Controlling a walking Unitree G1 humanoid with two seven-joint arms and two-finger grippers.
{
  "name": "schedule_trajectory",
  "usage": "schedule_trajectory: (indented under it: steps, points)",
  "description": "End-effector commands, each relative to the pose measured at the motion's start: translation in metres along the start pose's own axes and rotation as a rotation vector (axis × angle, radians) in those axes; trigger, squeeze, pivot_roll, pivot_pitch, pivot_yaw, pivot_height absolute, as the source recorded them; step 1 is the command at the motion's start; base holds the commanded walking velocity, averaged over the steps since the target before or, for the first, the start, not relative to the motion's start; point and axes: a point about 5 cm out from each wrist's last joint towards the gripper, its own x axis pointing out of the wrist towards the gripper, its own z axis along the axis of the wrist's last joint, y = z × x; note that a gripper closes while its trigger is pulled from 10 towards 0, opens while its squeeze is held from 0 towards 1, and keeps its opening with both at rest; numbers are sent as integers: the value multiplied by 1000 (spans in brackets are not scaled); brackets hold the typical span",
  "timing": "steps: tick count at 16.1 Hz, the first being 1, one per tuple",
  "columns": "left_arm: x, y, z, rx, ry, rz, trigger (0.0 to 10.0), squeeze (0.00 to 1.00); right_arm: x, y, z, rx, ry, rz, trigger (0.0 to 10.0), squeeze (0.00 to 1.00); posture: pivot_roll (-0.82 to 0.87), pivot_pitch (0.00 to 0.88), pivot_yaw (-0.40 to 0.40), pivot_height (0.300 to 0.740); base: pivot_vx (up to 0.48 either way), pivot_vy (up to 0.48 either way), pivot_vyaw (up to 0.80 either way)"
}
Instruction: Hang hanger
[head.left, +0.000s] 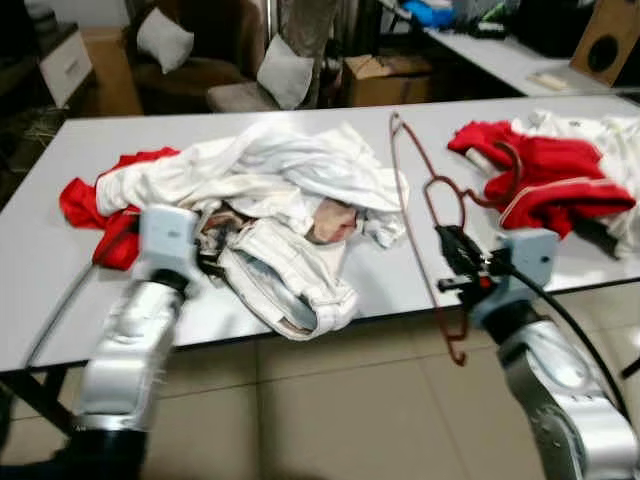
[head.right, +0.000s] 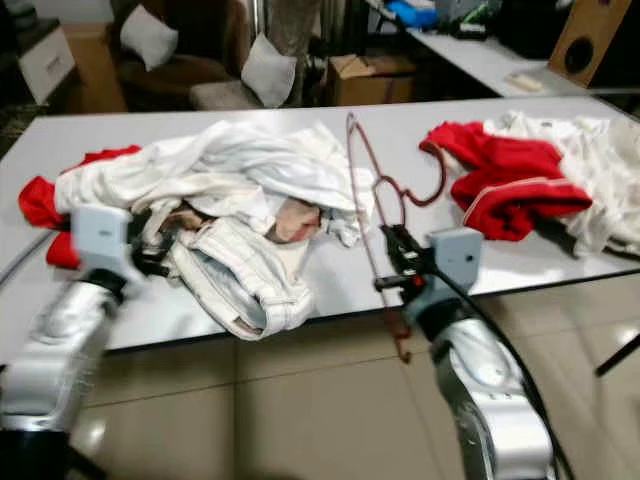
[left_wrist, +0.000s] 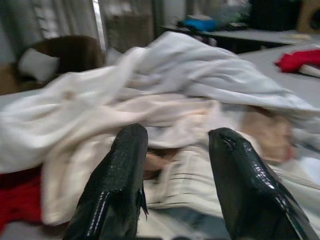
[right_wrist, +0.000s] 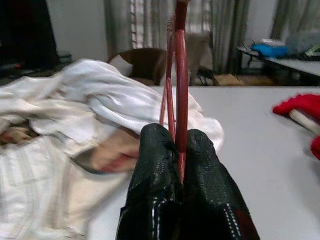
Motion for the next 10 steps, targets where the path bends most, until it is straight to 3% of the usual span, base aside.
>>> schedule_trajectory:
  steps: [1, 8, 10]
  points:
    - [-1, 6, 5, 25, -4, 9, 10000, 0, 1, 3, 3, -5, -27, 12, 10000, 0, -105, 0, 12, 740, 307, 0, 0]
    - [0, 5, 1, 29, 14, 0, 10000, 0, -2, 0, 3, -32, -33, 6, 10000, 0, -115, 0, 22, 740, 301, 0, 0]
    - [1, 8, 0, 34, 23, 20, 10000, 0, -2, 1, 3, -34, -35, 8, 10000, 0, -111, 0, 24, 740, 0, 0, 0]
